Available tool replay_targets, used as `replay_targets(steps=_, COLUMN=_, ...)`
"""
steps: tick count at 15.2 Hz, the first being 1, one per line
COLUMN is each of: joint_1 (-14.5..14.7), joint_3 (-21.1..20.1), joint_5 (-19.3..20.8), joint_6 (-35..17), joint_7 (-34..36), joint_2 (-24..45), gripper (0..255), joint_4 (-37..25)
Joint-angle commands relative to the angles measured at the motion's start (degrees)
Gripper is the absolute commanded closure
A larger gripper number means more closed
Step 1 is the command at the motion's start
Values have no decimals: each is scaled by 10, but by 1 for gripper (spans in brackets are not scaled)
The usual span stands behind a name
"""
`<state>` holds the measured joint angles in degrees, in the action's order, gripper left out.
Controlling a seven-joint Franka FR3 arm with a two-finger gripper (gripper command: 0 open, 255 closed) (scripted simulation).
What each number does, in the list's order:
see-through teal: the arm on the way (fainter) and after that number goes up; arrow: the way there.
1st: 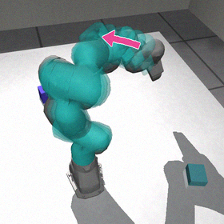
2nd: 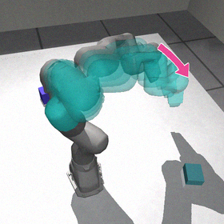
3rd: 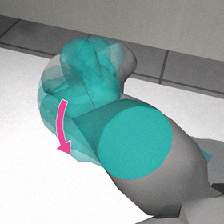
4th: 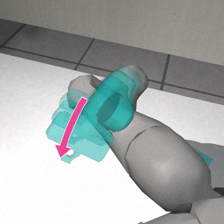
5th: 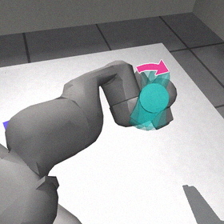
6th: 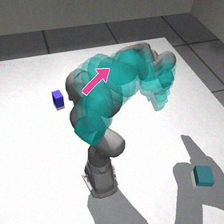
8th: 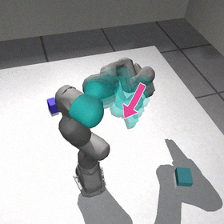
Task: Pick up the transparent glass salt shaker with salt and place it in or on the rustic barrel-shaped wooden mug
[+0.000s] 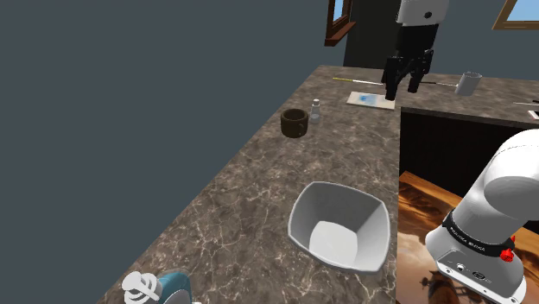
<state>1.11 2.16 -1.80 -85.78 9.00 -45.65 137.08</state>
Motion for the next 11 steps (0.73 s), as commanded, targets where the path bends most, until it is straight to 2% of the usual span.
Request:
replay_targets(steps=1, joint_1=0, joint_3=0, joint_5=0, joint_6=0, joint_7=0, joint_2=0, gripper=0, joint_4=0)
replay_targets(steps=11, joint_1=-5, joint_3=54, joint_5=21, joint_6=-152, joint_7=-74, joint_2=187, gripper=0, joint_4=-52)
